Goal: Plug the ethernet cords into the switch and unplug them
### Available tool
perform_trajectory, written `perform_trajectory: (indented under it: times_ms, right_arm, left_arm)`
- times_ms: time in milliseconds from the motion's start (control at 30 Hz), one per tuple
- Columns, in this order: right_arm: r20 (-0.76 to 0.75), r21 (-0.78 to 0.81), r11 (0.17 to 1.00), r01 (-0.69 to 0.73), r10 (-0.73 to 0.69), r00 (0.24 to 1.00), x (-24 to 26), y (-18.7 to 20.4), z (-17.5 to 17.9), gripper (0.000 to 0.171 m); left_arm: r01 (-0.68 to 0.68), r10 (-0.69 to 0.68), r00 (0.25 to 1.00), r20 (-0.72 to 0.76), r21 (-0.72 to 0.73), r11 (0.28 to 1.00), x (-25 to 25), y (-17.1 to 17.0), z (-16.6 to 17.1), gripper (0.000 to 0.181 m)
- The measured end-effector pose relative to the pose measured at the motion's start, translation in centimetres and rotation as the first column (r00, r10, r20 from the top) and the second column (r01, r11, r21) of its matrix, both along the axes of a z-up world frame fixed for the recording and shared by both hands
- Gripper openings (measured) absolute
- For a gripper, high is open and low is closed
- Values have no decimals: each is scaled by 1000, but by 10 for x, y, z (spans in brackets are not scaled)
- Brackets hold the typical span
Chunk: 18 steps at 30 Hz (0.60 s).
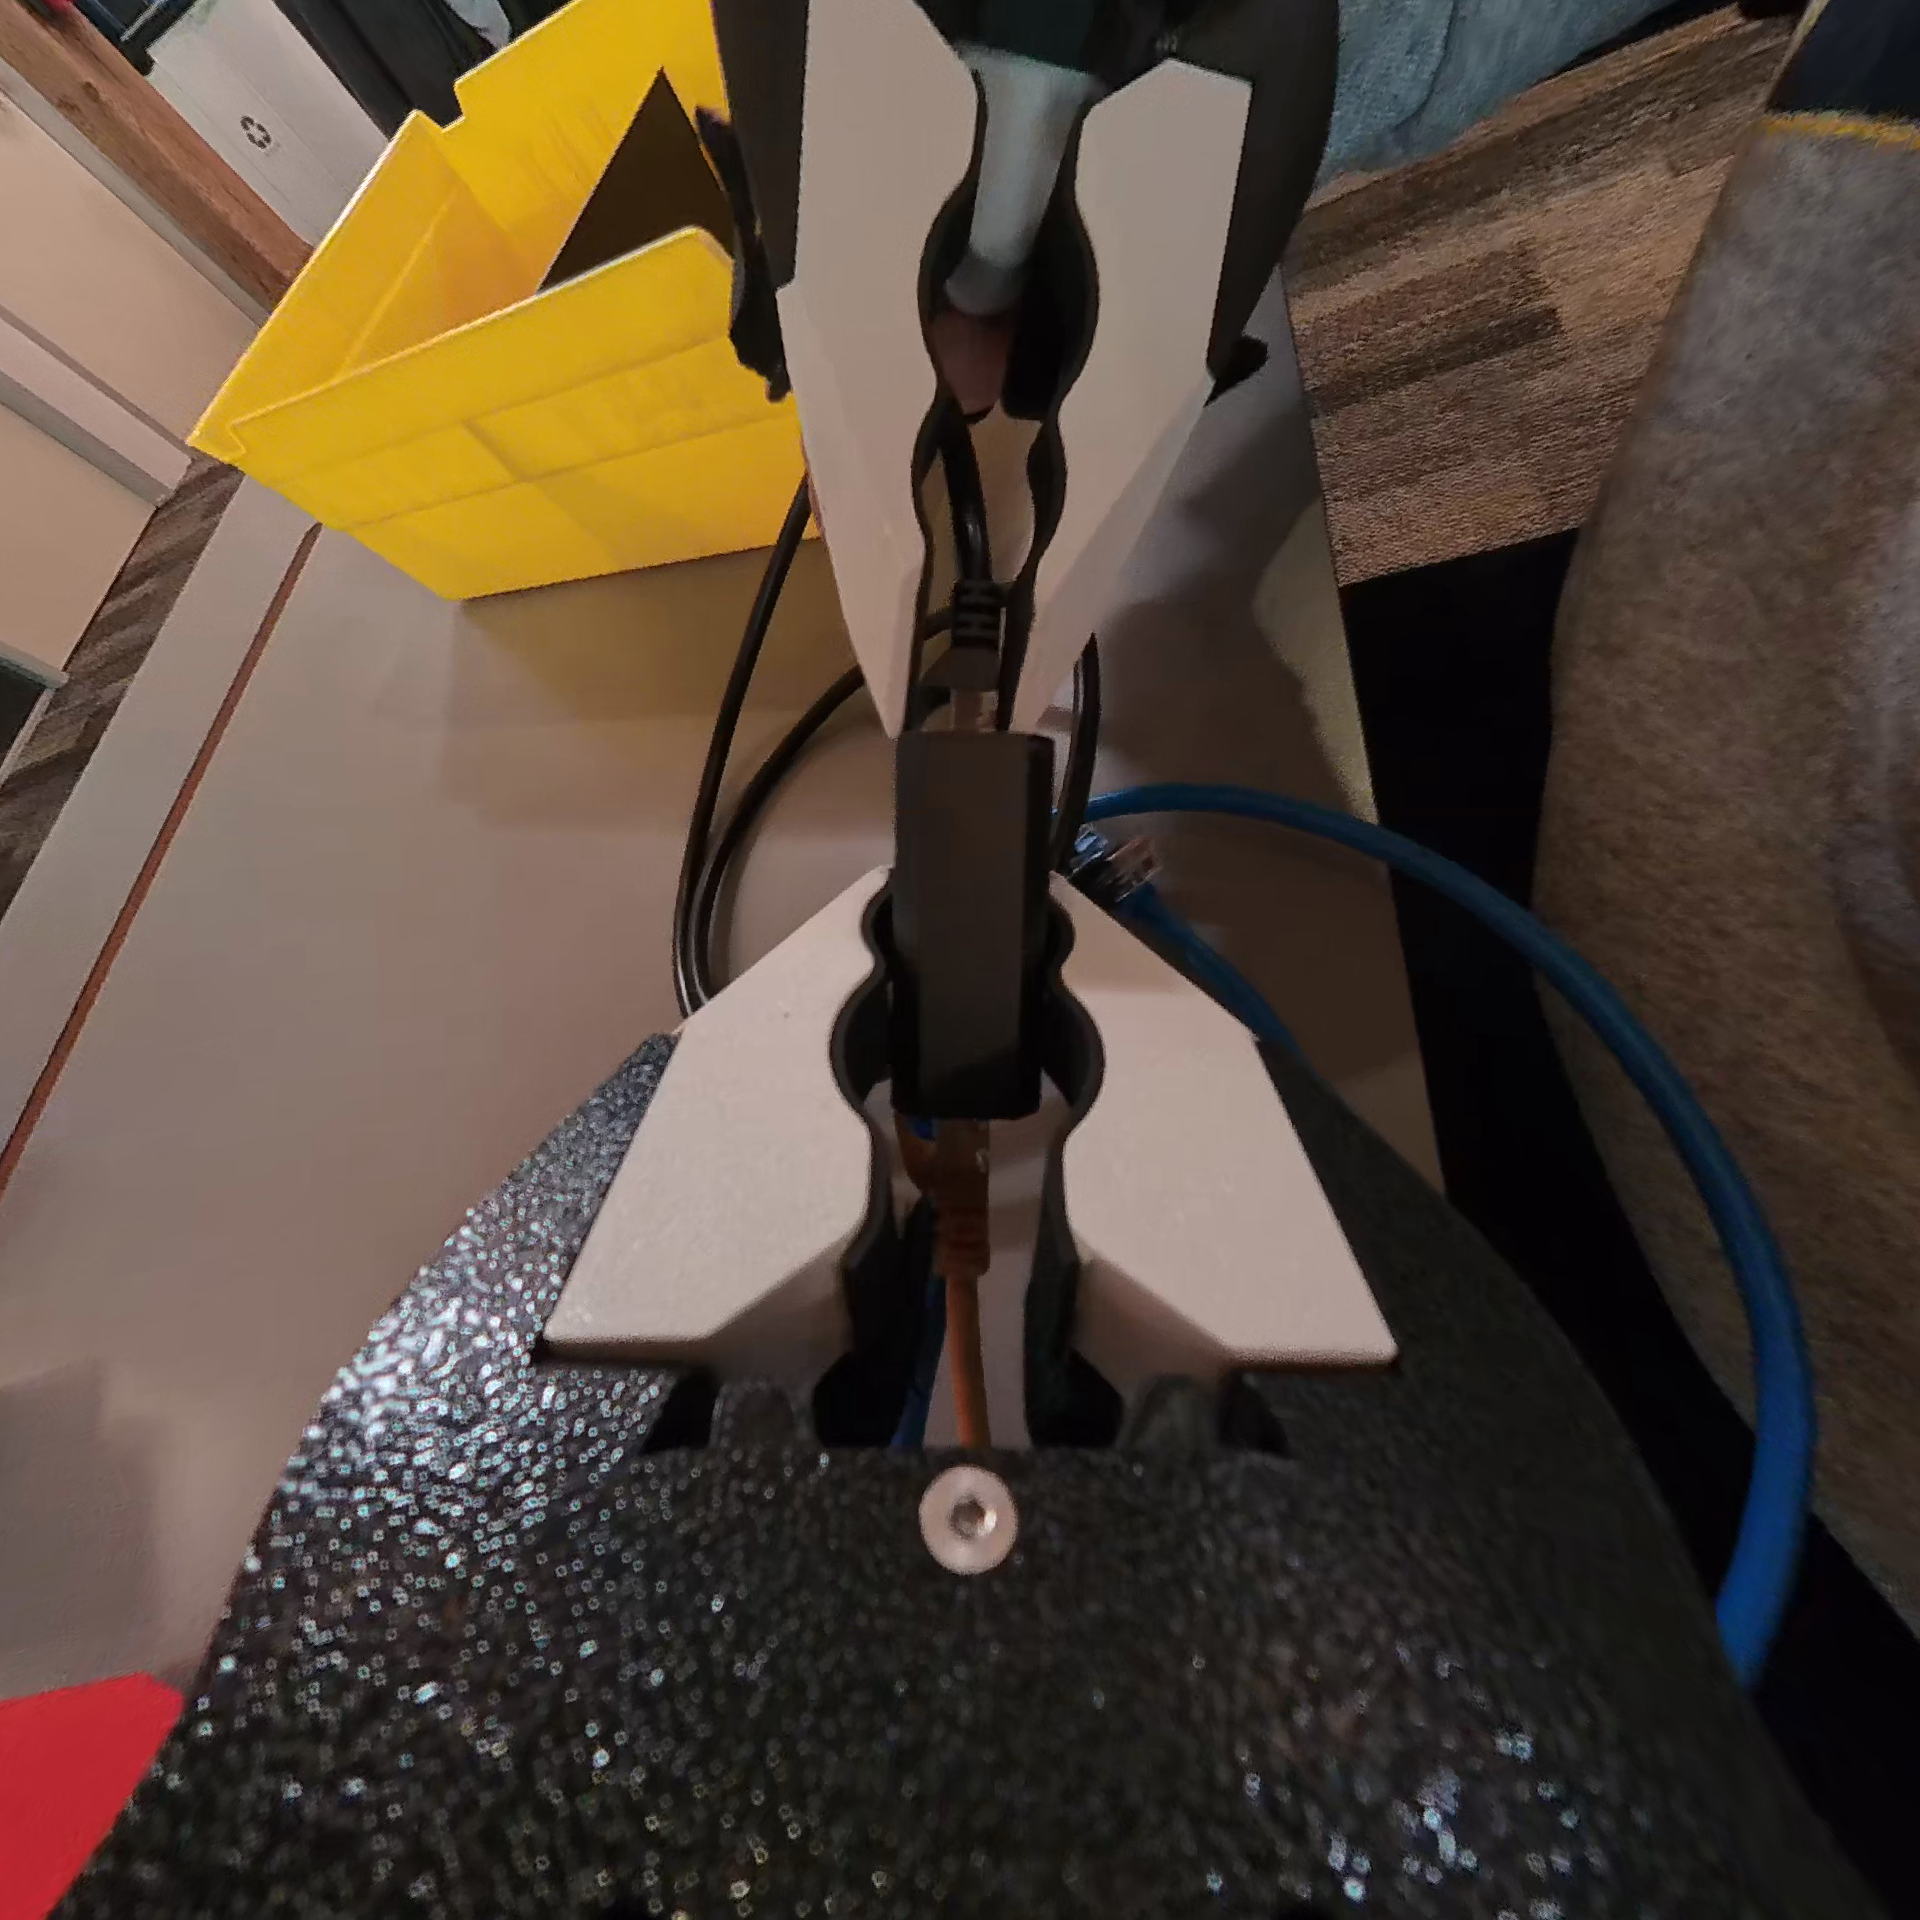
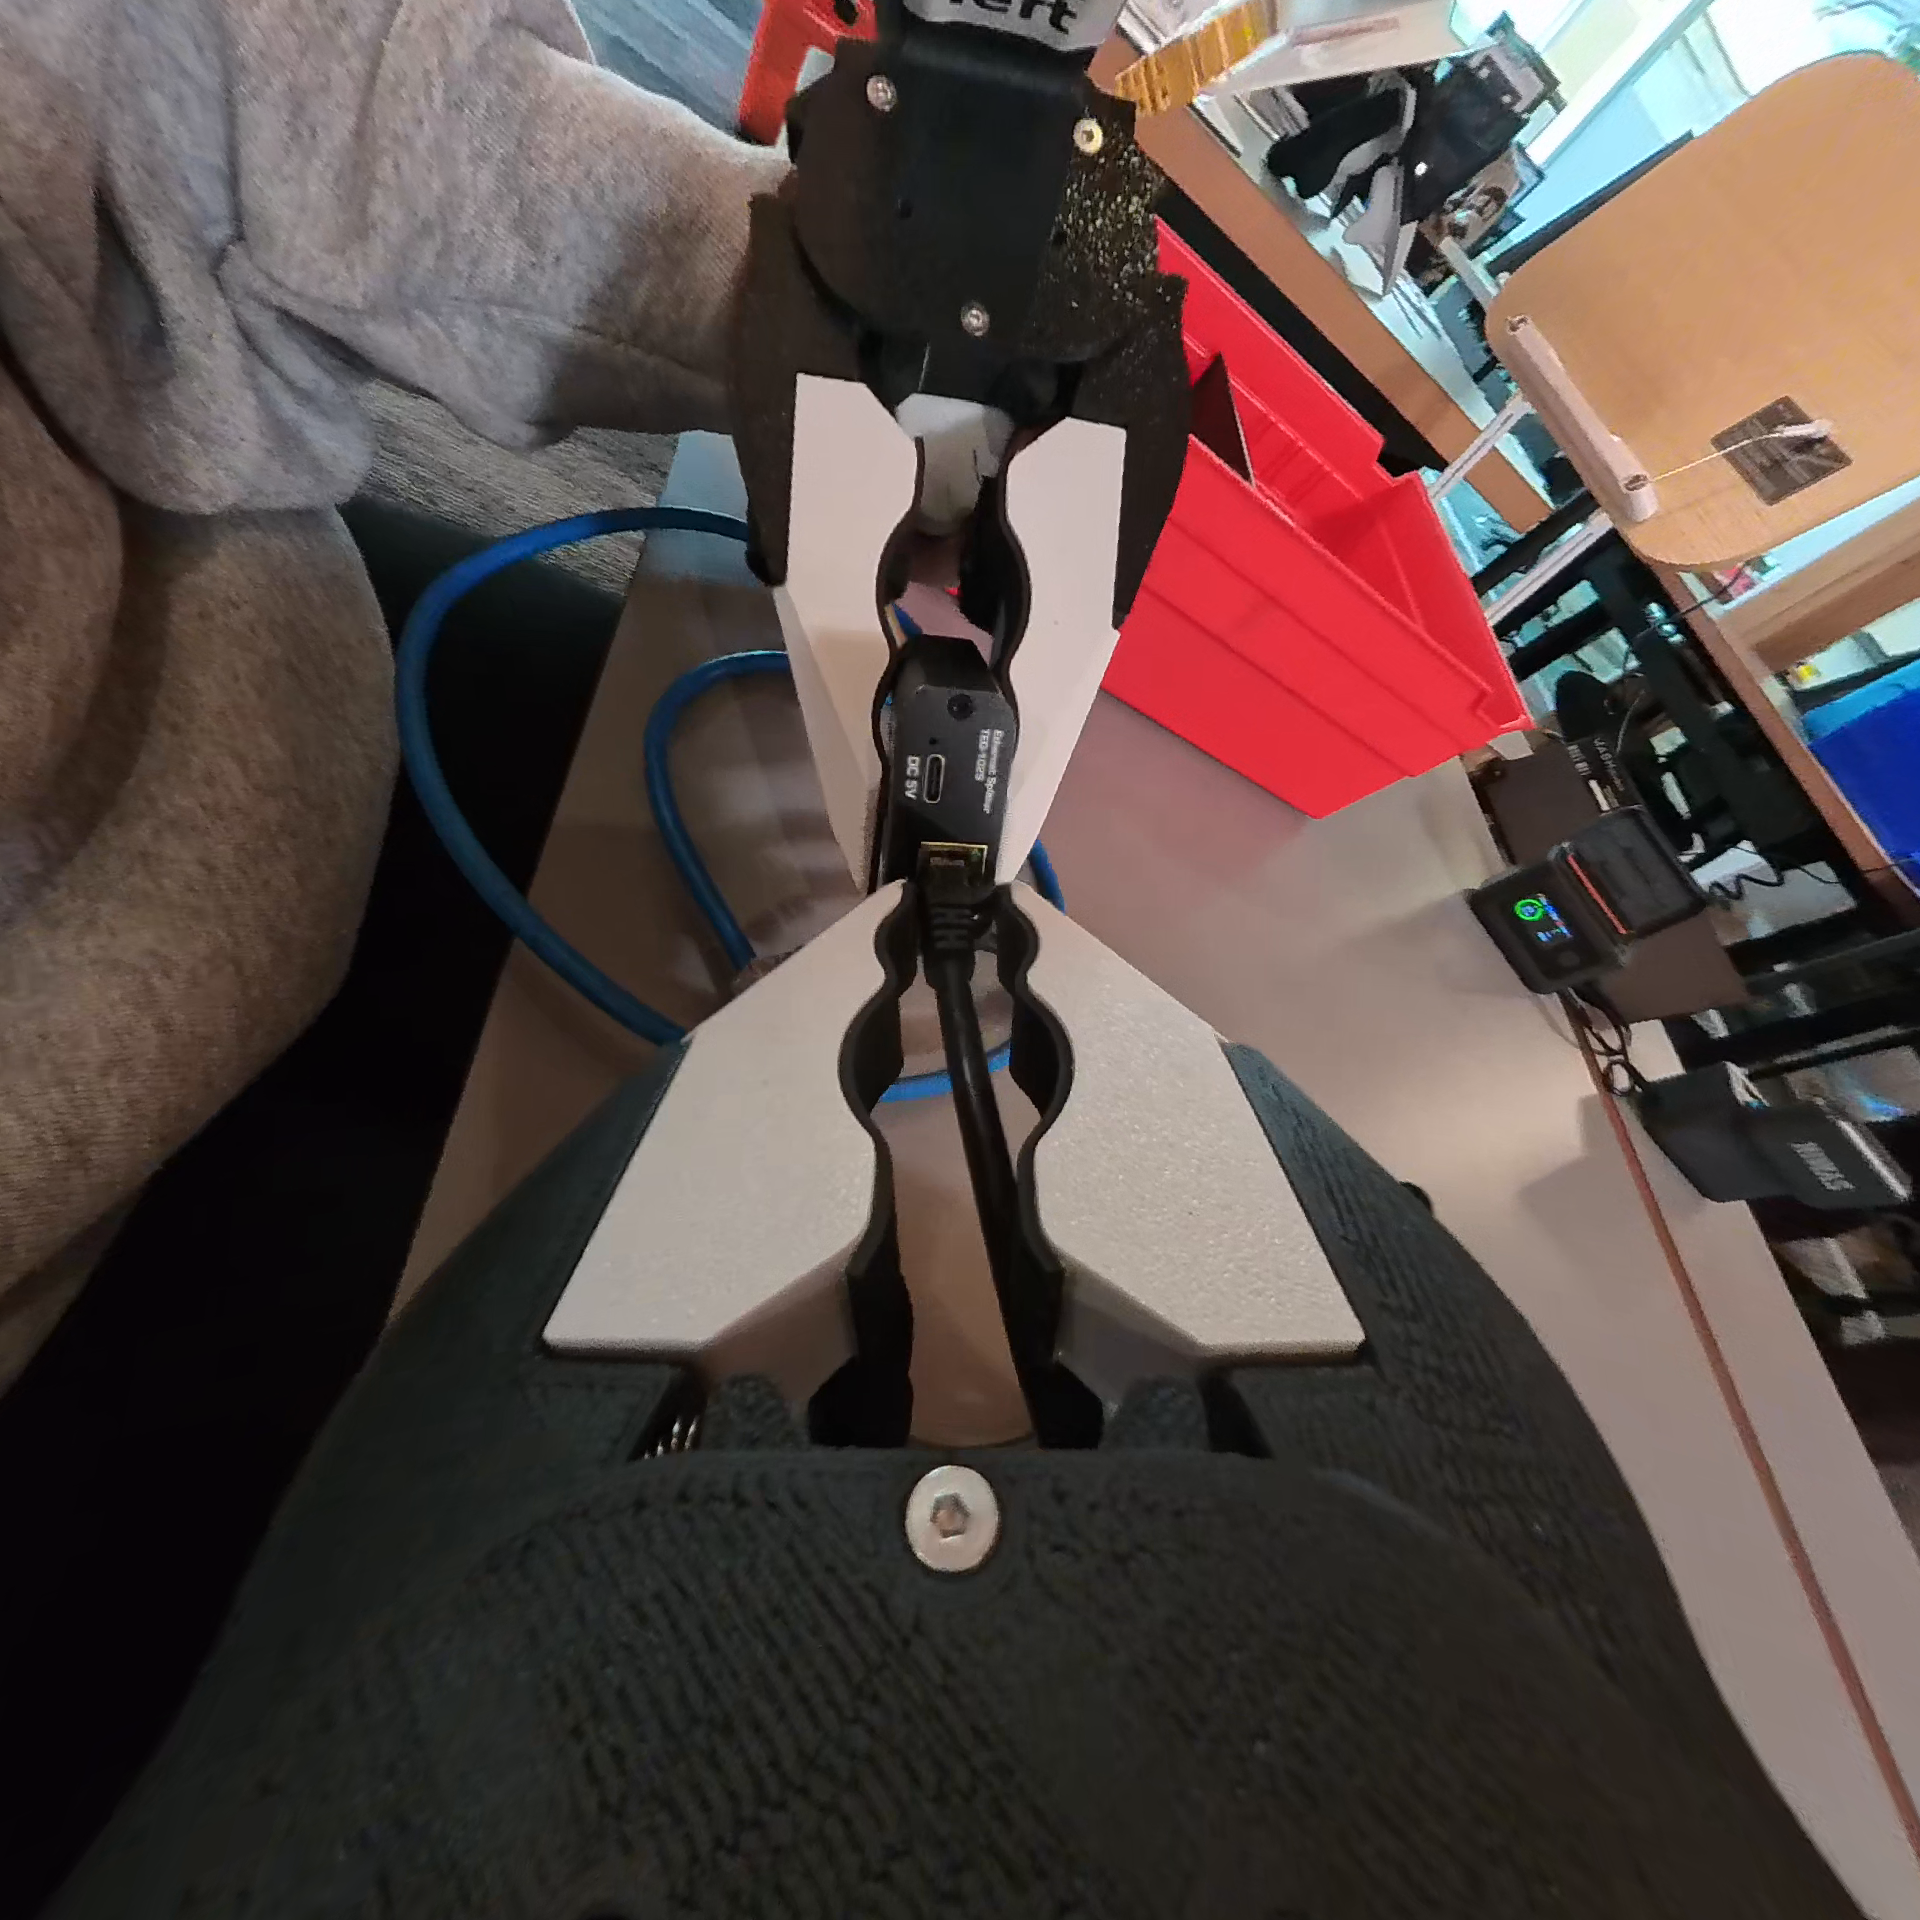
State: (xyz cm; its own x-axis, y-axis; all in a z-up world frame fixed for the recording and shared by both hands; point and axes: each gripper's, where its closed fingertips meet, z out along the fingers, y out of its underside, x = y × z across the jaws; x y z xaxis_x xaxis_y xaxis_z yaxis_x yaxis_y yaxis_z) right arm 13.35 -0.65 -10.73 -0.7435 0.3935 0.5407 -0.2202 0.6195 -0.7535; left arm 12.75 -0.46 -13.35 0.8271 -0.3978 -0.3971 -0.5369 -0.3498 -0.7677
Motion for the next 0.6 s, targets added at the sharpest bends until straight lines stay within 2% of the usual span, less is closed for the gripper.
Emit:
perform_trajectory:
  times_ms: [233,600]
  right_arm:
    - [90,-34,998,-47,50,995,8,-1,2,12]
    - [212,-45,992,-118,125,969,18,0,2,15]
  left_arm:
    - [45,-46,999,-19,-12,999,4,0,3,22]
    - [142,-150,980,-131,-74,987,7,3,4,22]
